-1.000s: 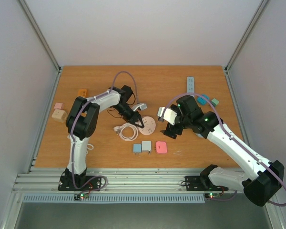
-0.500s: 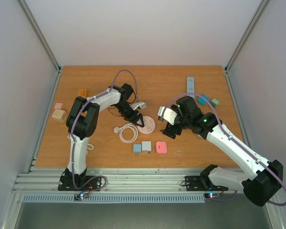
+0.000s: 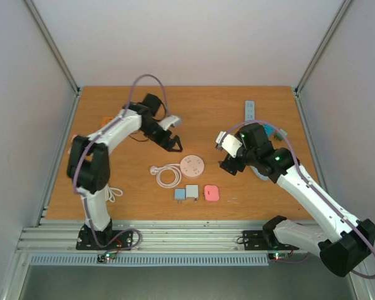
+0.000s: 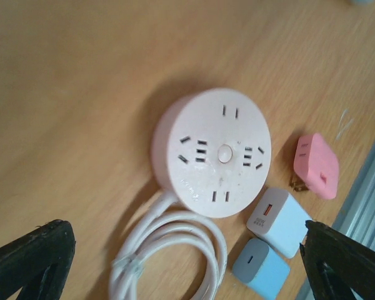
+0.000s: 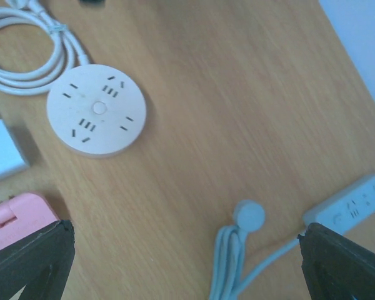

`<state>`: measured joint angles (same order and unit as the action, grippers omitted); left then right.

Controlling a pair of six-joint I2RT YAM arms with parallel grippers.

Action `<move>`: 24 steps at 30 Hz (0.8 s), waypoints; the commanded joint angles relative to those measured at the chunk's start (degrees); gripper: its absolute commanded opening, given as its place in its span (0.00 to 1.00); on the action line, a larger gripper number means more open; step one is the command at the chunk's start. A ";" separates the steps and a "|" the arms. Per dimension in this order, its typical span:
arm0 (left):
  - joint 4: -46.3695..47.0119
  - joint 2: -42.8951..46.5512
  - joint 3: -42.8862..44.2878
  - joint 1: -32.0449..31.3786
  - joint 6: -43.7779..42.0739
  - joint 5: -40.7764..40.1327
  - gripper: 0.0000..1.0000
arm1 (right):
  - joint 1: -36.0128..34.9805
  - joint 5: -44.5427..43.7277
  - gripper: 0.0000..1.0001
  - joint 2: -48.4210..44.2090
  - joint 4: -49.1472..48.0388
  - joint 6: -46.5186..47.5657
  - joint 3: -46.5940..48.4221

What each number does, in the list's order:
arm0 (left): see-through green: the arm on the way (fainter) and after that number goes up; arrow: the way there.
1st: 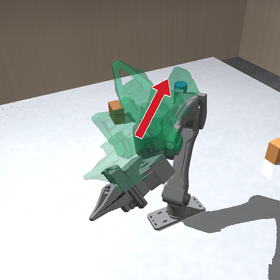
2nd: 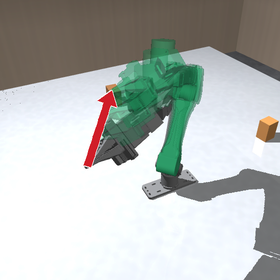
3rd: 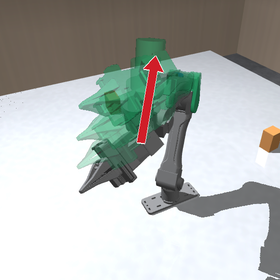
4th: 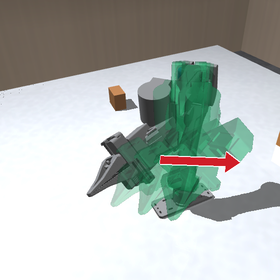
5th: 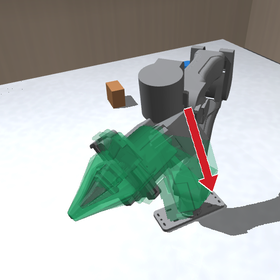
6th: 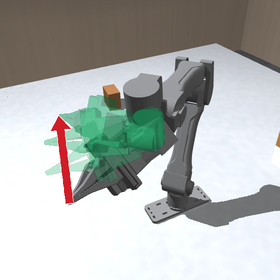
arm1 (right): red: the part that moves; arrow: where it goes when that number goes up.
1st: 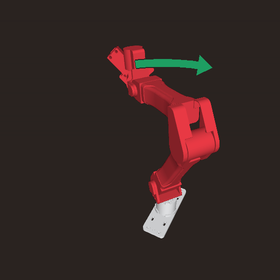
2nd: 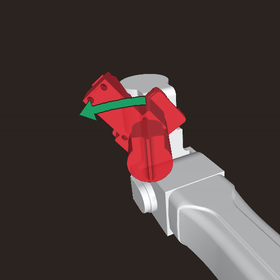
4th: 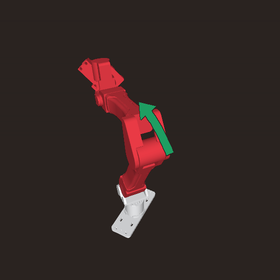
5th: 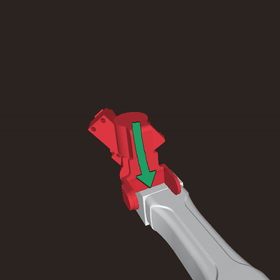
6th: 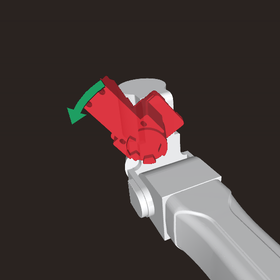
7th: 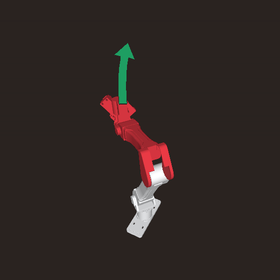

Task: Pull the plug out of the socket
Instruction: Place the socket at the center of the board, then reset both arms

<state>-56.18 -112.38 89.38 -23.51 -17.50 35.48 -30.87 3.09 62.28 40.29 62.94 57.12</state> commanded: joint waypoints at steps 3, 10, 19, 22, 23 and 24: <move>6.57 17.66 -5.18 8.23 0.88 -2.24 0.99 | 5.00 -2.12 0.98 -9.20 3.71 -5.58 3.26; 11.78 39.86 -17.67 11.94 1.72 -7.71 0.99 | 10.15 -4.30 0.98 -18.91 10.53 -17.32 6.74; 9.36 66.65 -27.65 12.70 3.78 -17.41 0.99 | 10.88 -8.69 0.98 -27.69 22.03 -27.56 5.92; 9.87 75.01 -33.70 12.74 3.32 -19.48 0.99 | 12.01 -8.73 0.98 -31.86 21.03 -26.87 5.21; 9.02 76.70 -34.98 12.70 2.81 -19.41 0.99 | 12.06 -7.37 0.98 -32.40 21.23 -25.76 5.12; 8.10 77.89 -35.85 12.70 2.31 -19.40 1.00 | 12.06 -6.78 0.98 -32.40 21.45 -25.45 5.25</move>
<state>-46.00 -39.29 58.41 -11.20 -14.55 19.46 -19.53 -4.43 32.42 59.59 38.44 62.57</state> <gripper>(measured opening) 0.995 0.985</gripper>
